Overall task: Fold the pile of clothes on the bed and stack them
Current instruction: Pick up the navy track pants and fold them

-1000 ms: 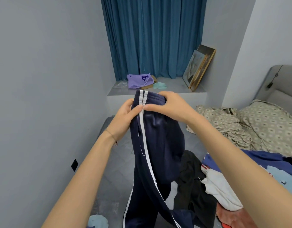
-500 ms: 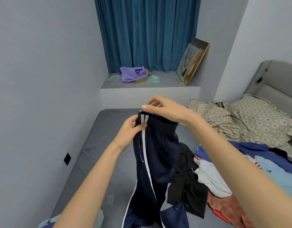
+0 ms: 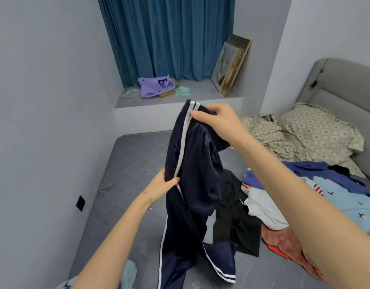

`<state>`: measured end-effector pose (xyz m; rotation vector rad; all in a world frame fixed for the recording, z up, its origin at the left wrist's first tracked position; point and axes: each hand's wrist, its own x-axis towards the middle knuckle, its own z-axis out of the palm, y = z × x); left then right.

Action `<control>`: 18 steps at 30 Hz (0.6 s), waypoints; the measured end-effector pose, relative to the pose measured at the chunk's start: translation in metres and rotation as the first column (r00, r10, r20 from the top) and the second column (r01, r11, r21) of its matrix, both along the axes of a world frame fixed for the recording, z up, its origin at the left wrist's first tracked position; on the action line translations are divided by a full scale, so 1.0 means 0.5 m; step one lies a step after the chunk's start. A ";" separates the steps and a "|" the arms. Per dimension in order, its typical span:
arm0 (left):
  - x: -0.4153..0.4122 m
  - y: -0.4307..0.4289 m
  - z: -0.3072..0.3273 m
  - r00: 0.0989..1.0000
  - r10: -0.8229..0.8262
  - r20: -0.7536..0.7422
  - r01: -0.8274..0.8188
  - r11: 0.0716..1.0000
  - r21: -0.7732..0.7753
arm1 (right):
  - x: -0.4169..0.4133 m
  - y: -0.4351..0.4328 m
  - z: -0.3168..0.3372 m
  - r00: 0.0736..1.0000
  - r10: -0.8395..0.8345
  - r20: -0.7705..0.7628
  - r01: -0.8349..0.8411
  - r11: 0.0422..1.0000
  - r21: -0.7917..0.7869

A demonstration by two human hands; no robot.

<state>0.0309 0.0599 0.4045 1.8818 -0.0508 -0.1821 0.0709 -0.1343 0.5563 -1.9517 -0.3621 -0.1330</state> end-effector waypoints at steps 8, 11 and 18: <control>0.032 0.084 0.134 0.992 0.106 0.063 -0.076 0.929 -0.363 | -0.019 -0.080 0.056 0.967 -0.095 -0.236 0.193 0.878 0.438; 0.032 0.072 0.196 0.997 0.040 0.064 0.001 0.841 -0.541 | -0.035 -0.114 0.042 0.943 -0.026 -0.333 0.206 0.830 0.518; 0.082 -0.091 0.087 0.963 -0.185 -0.198 0.188 0.982 -0.004 | -0.041 -0.268 -0.046 0.876 -0.187 -0.444 0.390 0.816 0.426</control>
